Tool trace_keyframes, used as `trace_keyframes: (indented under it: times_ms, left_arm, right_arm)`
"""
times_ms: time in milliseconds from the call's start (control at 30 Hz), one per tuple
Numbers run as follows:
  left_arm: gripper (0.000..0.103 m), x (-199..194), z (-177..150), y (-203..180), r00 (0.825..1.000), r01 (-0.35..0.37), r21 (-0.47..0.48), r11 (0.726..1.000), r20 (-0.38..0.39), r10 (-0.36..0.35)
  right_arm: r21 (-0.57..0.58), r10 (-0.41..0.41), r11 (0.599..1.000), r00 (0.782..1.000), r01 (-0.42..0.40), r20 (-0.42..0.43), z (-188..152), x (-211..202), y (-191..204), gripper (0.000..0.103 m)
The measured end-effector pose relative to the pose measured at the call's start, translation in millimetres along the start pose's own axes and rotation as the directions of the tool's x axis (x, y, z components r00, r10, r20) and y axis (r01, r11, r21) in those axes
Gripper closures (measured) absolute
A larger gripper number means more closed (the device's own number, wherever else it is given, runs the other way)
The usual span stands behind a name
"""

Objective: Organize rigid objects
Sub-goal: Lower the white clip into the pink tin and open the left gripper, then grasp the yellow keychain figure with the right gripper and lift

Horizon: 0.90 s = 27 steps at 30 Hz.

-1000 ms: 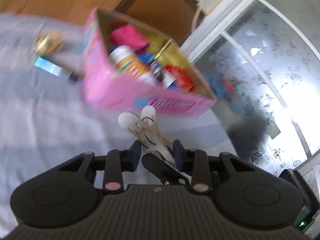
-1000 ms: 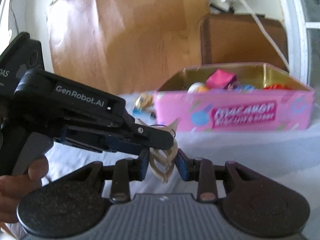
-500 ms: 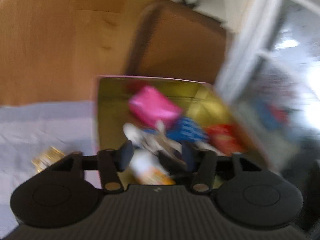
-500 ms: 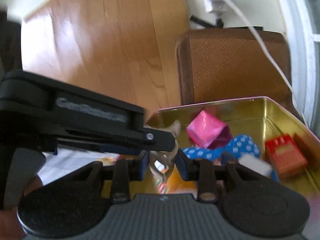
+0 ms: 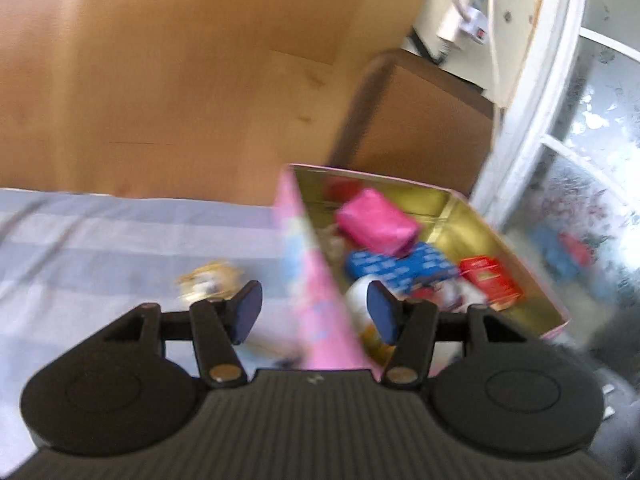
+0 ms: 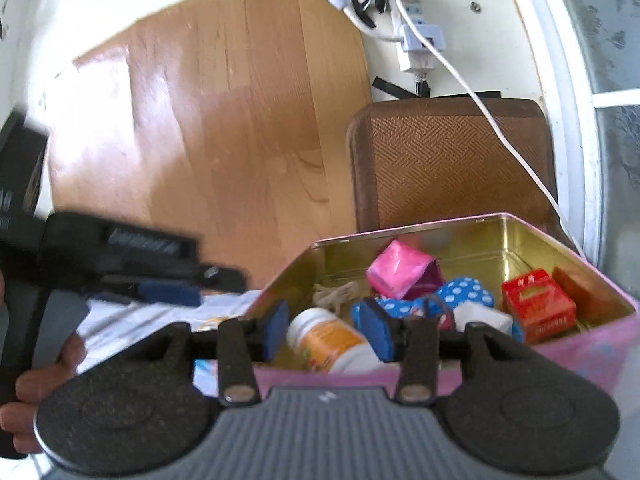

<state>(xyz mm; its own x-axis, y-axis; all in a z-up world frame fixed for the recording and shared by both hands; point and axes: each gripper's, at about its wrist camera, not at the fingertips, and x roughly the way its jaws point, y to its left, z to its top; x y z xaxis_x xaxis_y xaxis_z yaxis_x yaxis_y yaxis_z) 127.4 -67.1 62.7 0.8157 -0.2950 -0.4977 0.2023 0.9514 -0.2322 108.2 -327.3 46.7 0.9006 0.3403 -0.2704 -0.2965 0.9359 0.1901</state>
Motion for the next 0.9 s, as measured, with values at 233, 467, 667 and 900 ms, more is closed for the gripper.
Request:
trace_keyframes:
  times_ms: [233, 467, 667, 900]
  left_arm:
    - [0.043, -29.1, -44.8, 65.8, 0.962, -0.269, 0.048, 0.962, -0.037, 0.271]
    - [0.043, -43.2, -66.4, 133.8, 0.909, -0.415, -0.121, 0.902, -0.031, 0.415]
    - [0.043, -53.5, -69.3, 142.1, 0.929, -0.360, -0.203, 0.911, 0.012, 0.370]
    - [0.040, -58.2, -72.9, 129.5, 0.925, -0.348, -0.159, 0.924, 0.099, 0.366]
  right_arm:
    - [-0.059, 0.173, 0.983, 0.983, -0.176, -0.059, -11.3, -25.2, 44.0, 0.059]
    - [-0.135, 0.169, 0.969, 0.955, -0.206, -0.243, 5.9, 57.1, 121.2, 0.060]
    - [-0.378, -0.110, 0.926, 0.949, -0.010, -0.294, -0.2, 149.0, 183.5, 0.060]
    - [-0.394, -0.244, 0.916, 0.889, 0.080, -0.387, -18.5, 196.2, 179.7, 0.063]
